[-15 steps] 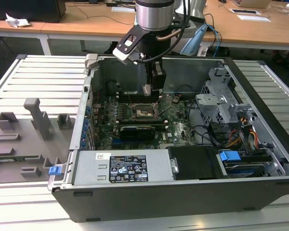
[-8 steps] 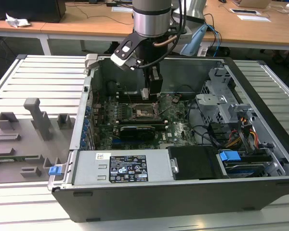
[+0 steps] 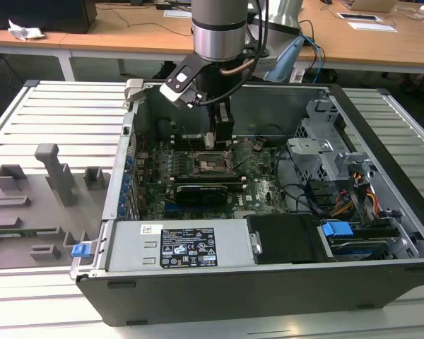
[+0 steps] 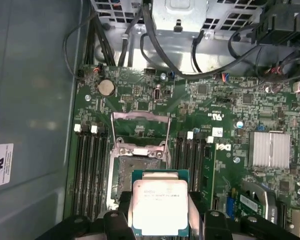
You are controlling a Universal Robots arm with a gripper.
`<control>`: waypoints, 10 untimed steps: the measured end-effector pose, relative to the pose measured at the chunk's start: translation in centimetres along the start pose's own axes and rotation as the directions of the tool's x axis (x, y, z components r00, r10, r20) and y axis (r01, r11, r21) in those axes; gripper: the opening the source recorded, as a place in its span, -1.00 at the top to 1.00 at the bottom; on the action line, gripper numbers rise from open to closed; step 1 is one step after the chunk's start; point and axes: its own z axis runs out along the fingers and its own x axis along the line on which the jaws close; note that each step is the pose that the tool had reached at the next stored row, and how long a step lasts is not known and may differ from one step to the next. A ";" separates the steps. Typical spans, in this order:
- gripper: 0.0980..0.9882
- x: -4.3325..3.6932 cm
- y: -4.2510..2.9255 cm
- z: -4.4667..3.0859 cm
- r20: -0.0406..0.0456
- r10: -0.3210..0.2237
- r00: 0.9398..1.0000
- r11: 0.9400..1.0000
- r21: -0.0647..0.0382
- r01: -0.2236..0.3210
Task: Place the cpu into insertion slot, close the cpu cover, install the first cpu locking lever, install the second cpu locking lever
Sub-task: 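Place the cpu into insertion slot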
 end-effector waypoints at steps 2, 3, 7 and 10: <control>0.03 0.29 -0.12 0.68 0.000 0.000 1.000 1.000 0.000 0.000; 0.03 0.33 -0.14 0.94 0.000 0.000 1.000 1.000 0.000 0.000; 0.03 0.51 -0.21 2.05 0.000 0.006 1.000 1.000 0.003 -0.006; 0.03 0.60 -0.26 2.49 0.001 0.011 1.000 1.000 0.006 -0.011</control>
